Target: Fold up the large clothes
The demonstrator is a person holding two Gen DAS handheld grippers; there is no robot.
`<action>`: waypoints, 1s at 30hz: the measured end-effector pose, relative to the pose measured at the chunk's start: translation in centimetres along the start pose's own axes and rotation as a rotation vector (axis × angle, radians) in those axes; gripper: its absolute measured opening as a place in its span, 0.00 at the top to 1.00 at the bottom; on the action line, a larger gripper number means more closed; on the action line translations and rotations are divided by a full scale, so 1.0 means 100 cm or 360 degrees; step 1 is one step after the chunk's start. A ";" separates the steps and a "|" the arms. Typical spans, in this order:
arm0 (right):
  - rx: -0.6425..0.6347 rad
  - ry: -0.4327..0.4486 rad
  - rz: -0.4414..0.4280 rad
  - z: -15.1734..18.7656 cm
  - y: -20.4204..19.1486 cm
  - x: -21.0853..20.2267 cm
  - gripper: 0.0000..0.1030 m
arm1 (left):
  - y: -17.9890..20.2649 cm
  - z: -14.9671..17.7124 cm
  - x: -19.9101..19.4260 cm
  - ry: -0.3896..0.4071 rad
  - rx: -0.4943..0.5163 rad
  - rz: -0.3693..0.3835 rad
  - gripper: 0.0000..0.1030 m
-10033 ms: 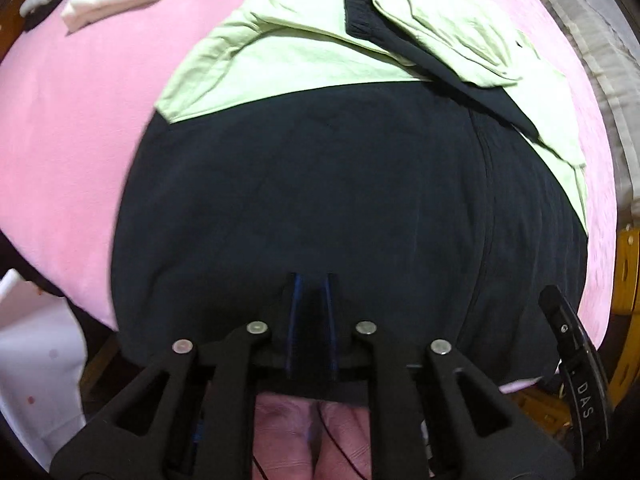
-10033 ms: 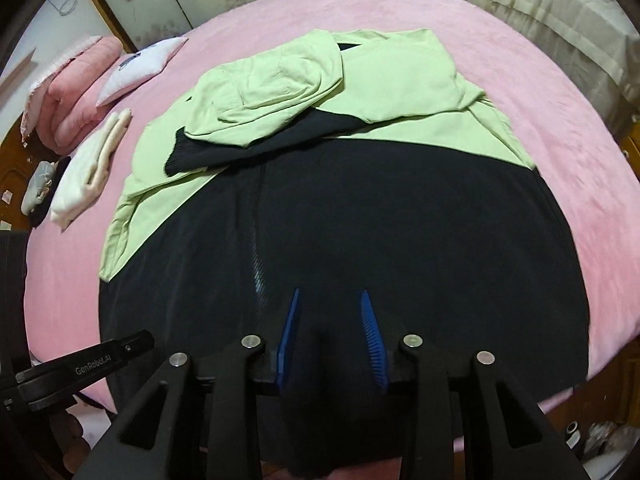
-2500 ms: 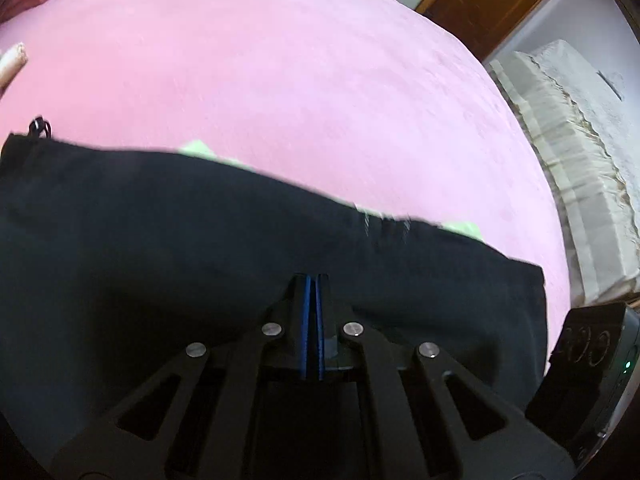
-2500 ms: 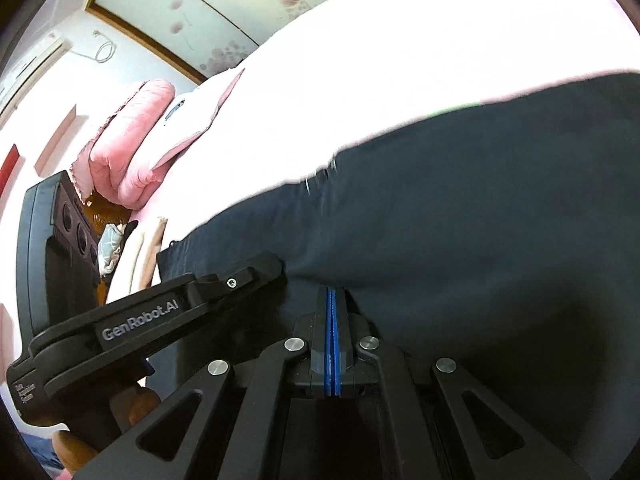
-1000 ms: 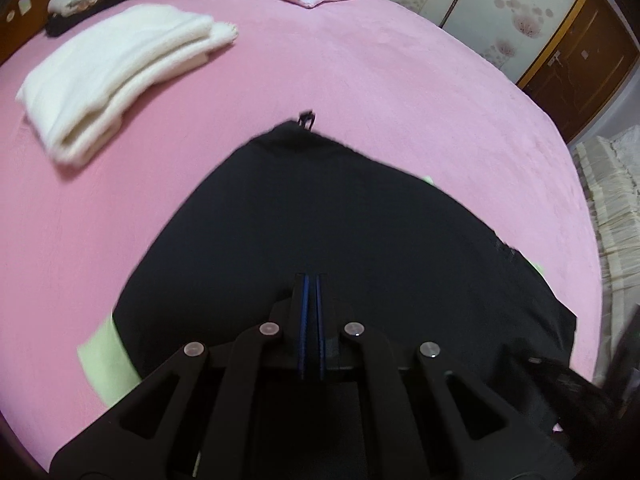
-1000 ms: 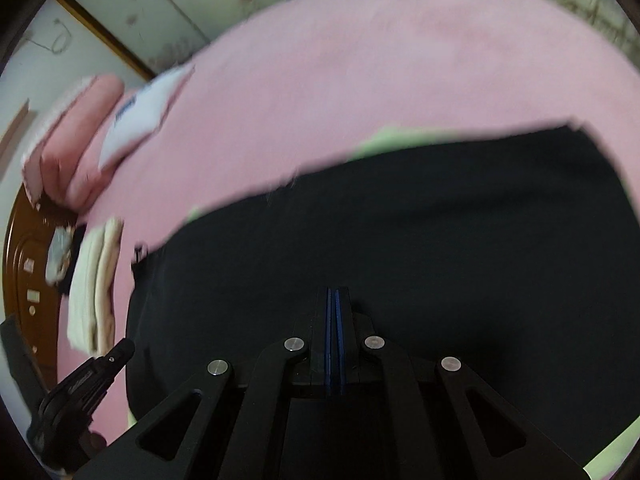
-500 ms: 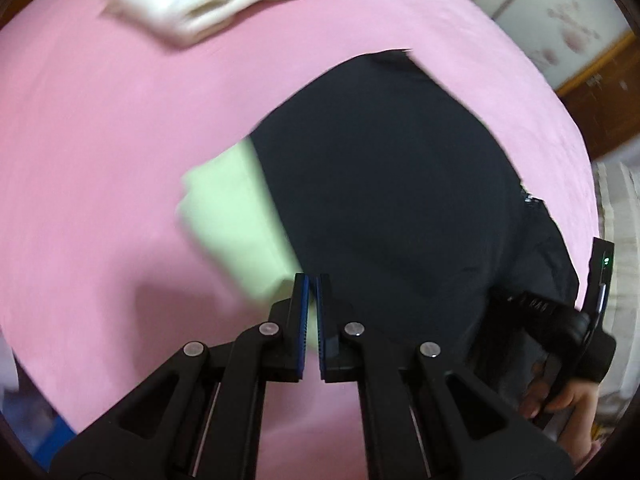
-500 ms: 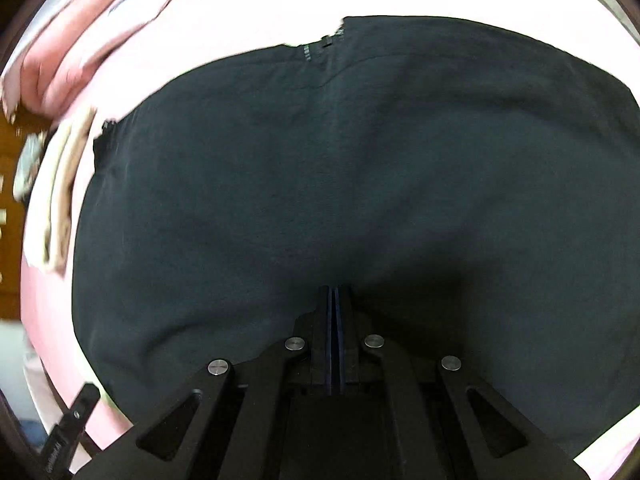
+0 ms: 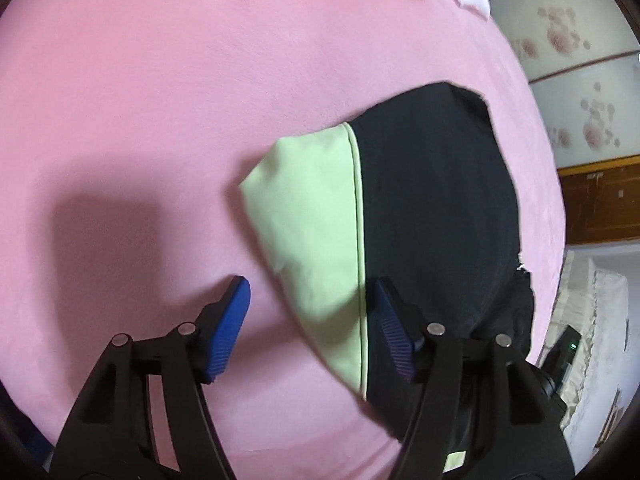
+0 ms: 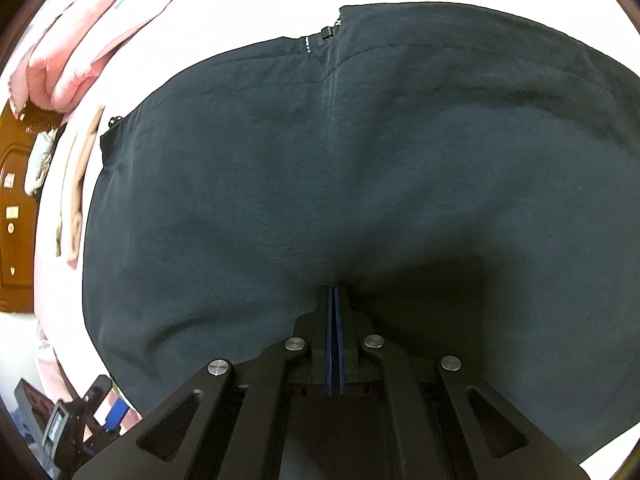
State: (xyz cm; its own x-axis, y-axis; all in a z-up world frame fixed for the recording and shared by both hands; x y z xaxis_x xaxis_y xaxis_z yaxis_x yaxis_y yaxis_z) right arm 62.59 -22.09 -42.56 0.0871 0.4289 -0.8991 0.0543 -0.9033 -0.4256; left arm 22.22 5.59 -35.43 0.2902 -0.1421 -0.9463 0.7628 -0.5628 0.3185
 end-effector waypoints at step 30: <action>-0.0134 0.0269 0.0561 0.036 -0.039 -0.015 0.98 | 0.089 -0.015 -0.047 0.0143 0.0168 0.0544 0.86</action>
State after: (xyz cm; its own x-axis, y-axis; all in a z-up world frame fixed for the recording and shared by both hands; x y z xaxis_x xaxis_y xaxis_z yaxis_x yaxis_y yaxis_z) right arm 58.65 -19.27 -39.95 0.2772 0.0948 -0.9561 0.0724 -0.9943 -0.0776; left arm 28.50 2.51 -28.11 0.5713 -0.2669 -0.7762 0.5504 -0.5769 0.6035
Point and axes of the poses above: each gripper's, at about its wrist camera, not at the fingertips, and x roughly the way its jaws point, y to its right, z to its underside, the point moved 4 cm from there along x, roughly the way its jaws point, and after that the axes turned 8 degrees about -z, right-handed, at the moved point
